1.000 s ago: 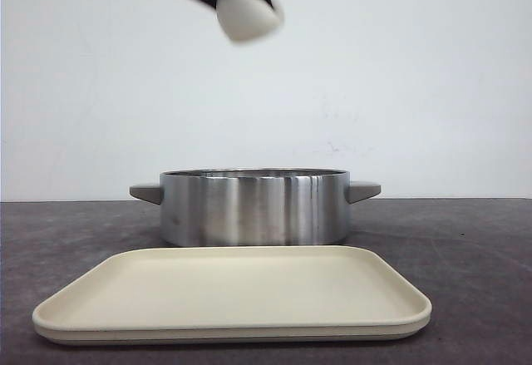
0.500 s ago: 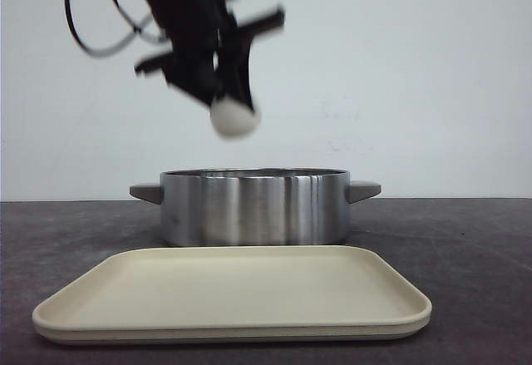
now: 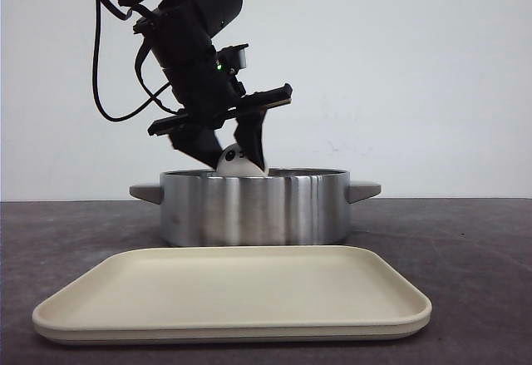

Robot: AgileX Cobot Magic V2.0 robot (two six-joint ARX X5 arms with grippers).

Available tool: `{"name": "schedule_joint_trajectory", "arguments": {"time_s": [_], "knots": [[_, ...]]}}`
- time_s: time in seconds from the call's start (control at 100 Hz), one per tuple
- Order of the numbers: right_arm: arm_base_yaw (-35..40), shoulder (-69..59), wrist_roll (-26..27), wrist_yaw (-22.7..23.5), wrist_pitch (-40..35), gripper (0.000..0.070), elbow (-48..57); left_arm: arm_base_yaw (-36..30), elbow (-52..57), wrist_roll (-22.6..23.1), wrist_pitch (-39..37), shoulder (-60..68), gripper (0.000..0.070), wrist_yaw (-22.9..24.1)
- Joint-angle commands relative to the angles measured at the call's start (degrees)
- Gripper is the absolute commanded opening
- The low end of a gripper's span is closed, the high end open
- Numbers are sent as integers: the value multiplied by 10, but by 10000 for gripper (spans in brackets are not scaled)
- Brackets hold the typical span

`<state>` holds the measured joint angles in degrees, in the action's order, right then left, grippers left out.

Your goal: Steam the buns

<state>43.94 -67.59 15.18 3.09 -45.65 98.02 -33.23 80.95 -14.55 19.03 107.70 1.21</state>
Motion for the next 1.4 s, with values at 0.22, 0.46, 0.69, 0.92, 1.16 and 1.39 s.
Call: {"name": "schedule_joint_trajectory", "arguments": {"time_s": [0.22,0.46,0.69,0.92,1.16,1.39], "knots": [[6,-4,-6,-1,5,0,10,-5,53,-1,66,9,528,-3],[5,-4,-35,-40,-8,0,10,-7,135,-7,173,-25,509,-3],[5,-2,-62,-123,-76,1,2,-38,134,9,187,-152,418,21],[5,45,-62,-126,-2,2,-78,-63,109,19,223,-289,417,64],[5,179,-45,-48,313,9,-341,-77,-49,0,212,-489,415,123],[5,228,-32,-62,380,9,-447,-76,-204,-33,197,-672,84,139]]}}
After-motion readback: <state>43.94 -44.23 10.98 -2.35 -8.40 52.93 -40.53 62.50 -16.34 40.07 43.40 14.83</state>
